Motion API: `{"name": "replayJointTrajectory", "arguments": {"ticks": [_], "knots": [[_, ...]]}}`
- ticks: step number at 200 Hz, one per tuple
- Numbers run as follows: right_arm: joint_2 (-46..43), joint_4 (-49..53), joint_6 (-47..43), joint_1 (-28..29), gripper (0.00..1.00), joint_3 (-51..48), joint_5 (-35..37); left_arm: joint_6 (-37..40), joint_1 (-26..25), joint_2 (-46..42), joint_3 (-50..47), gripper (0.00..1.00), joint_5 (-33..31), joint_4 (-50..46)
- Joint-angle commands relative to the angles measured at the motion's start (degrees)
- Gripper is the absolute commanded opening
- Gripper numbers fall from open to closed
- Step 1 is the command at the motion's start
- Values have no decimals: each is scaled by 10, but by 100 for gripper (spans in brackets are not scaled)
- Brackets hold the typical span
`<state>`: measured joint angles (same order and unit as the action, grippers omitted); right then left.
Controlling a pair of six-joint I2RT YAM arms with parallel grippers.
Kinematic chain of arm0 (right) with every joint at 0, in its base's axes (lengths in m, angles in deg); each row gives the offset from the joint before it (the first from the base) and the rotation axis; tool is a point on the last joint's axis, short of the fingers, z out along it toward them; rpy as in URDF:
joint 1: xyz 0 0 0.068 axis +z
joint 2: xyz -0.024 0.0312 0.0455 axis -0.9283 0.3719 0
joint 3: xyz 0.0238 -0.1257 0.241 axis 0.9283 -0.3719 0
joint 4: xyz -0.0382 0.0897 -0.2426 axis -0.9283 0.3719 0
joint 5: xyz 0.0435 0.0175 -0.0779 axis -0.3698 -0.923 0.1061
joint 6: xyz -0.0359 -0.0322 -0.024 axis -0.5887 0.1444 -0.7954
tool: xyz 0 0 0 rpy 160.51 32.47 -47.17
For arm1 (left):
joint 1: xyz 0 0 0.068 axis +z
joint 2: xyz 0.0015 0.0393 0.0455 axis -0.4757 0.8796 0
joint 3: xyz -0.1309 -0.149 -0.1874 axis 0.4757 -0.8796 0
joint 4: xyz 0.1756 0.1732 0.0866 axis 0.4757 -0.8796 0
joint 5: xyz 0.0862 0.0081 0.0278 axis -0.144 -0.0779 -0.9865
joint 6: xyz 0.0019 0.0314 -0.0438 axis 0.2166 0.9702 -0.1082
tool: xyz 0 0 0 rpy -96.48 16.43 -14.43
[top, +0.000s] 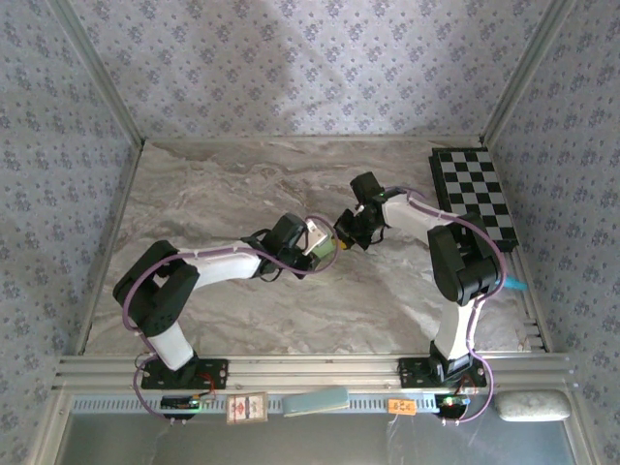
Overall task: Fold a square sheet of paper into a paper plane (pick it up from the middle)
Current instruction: Fifth fold the wing at the center of the table.
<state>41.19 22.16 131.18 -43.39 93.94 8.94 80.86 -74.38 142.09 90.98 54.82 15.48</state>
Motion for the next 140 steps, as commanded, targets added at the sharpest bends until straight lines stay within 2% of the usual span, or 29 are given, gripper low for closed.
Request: {"name": "replayJointTrajectory", "arguments": {"ticks": [1,77,140], "knots": [[-6,9,11,1,2,-7,-5,15,-10,8,12,30,-11,-9],[-4,13,15,-1,2,-5,-4,17,-18,29,15,30,-17,-15],[-3,15,17,-2,4,-6,-6,12,-17,30,8,17,-19,-11]]}}
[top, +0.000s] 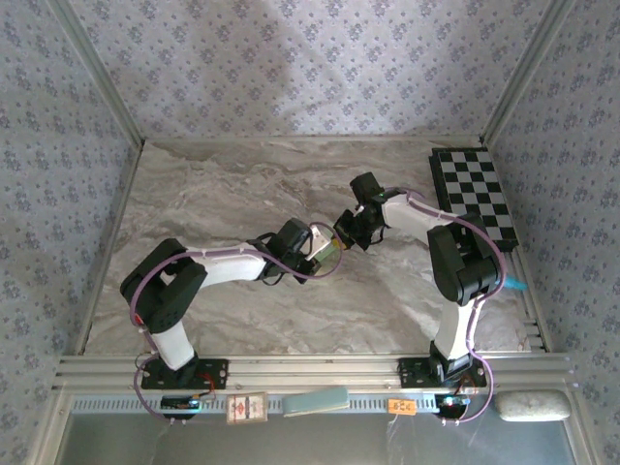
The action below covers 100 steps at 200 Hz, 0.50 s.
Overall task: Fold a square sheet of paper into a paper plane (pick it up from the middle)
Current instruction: Fifth fold the wing at the center of the table.
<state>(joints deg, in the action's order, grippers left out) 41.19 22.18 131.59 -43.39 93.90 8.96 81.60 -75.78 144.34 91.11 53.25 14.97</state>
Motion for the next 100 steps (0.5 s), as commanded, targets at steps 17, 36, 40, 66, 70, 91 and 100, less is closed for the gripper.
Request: {"name": "replayJointTrajectory", "arguments": {"ticks": [17,36,40,66,70,91,100], "knots": [[-3,14,14,-3,7,-6,-9,2,-4,10,5,14,-3,-5],[-3,14,14,-3,10,-6,-11,2,-4,13,4,10,-2,-3],[-4,13,14,-3,11,-6,-11,2,-4,13,5,10,-2,-3],[-5,14,11,-3,23,-5,-12,0,-4,15,4,3,-1,1],[-6,15,10,-3,26,-3,-11,0,-3,16,4,2,-1,1],[-10,27,-2,-4,43,2,-1,-4,-1,14,3,0,6,7],[-12,32,-10,-6,51,5,4,-6,0,13,0,0,10,10]]}}
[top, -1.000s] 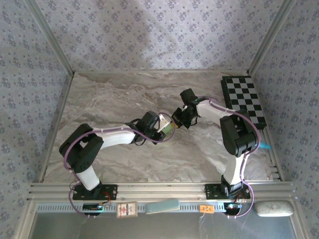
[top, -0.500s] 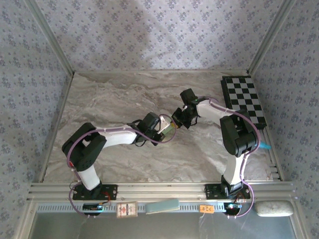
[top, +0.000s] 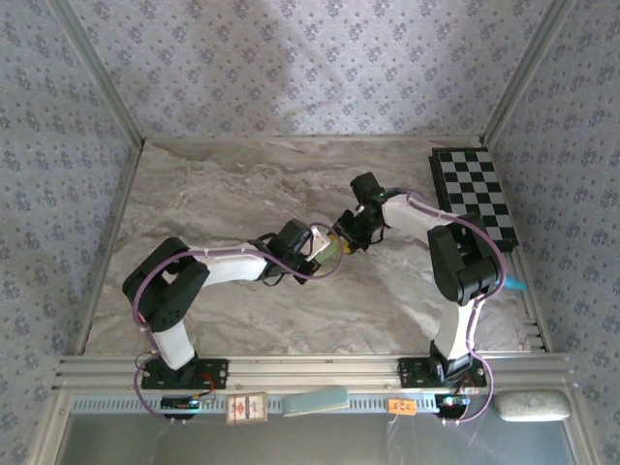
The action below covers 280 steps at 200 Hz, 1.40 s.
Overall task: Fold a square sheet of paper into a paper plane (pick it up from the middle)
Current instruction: Fifth fold the wing at the center of the table.
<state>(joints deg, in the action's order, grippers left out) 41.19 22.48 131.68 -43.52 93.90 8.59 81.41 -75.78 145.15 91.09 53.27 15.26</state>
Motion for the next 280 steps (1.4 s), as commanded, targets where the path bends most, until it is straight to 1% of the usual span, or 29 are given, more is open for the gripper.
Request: {"name": "replayJointTrajectory", "arguments": {"ticks": [1,17,33,60,91,109,114,133,173,198,238,253,268,271,280], "knots": [[-12,30,-11,-5,52,5,9,-5,0,5,0,0,11,8],[-18,33,-23,-10,61,5,18,-10,4,2,-5,0,21,16],[-26,35,-34,-18,66,5,29,-18,9,-2,-10,0,30,22],[-43,33,-49,-31,71,-3,43,-35,19,-6,-23,0,55,38],[-59,11,-66,-41,75,-25,50,-69,35,-7,-41,0,98,72],[-64,-8,-76,-47,75,-31,49,-99,50,-5,-49,0,135,95],[-67,-12,-79,-48,75,-51,49,-107,53,-5,-51,0,143,101],[-75,-28,-90,-49,75,-63,50,-141,69,-2,-57,0,180,124],[-80,-64,-127,-50,74,-79,29,-199,94,22,-38,0,250,121],[-89,-115,-154,-53,72,-108,3,-237,106,35,-30,0,285,128],[-97,-186,-207,-56,68,-142,-28,-301,110,50,-25,0,310,154],[-91,-191,-227,-56,65,-143,-35,-320,112,53,-25,0,314,165],[-85,-191,-228,-55,64,-141,-39,-338,113,55,-23,0,314,168],[-83,-193,-245,-55,64,-141,-41,-341,113,56,-23,0,314,169],[-79,-197,-254,-54,63,-141,-46,-350,114,59,-22,0,315,170]]}}
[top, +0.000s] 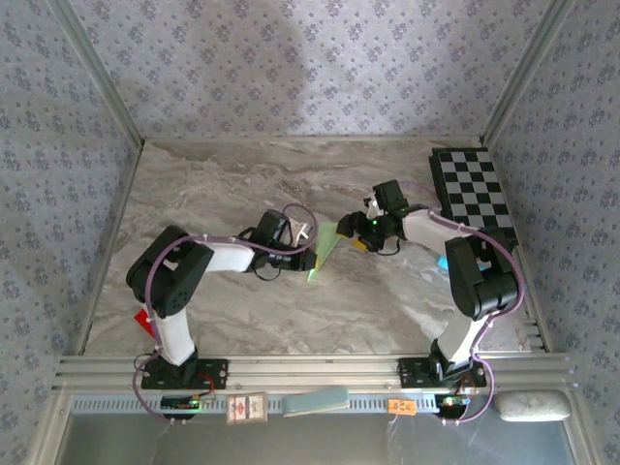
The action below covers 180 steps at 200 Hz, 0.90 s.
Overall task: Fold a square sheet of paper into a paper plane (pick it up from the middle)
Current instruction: Fifth fold the wing at the center of the table.
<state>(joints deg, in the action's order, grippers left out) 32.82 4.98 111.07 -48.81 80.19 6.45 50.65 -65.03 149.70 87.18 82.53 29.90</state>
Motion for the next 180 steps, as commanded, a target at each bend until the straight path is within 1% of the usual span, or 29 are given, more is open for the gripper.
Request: {"name": "replayJointTrajectory", "arguments": {"ticks": [1,39,75,141,180], "knots": [[5,-23,-48,-1,63,-3,-24,-44,6,14,17,0,23,25],[22,-49,-57,3,59,-6,-60,-82,10,24,15,0,24,38],[29,-69,-64,11,55,-7,-77,-107,12,31,12,0,26,49],[64,-95,-85,32,50,5,-119,-134,15,41,-1,0,29,78],[85,-103,-96,45,49,19,-140,-134,15,45,-5,0,28,80]]}}
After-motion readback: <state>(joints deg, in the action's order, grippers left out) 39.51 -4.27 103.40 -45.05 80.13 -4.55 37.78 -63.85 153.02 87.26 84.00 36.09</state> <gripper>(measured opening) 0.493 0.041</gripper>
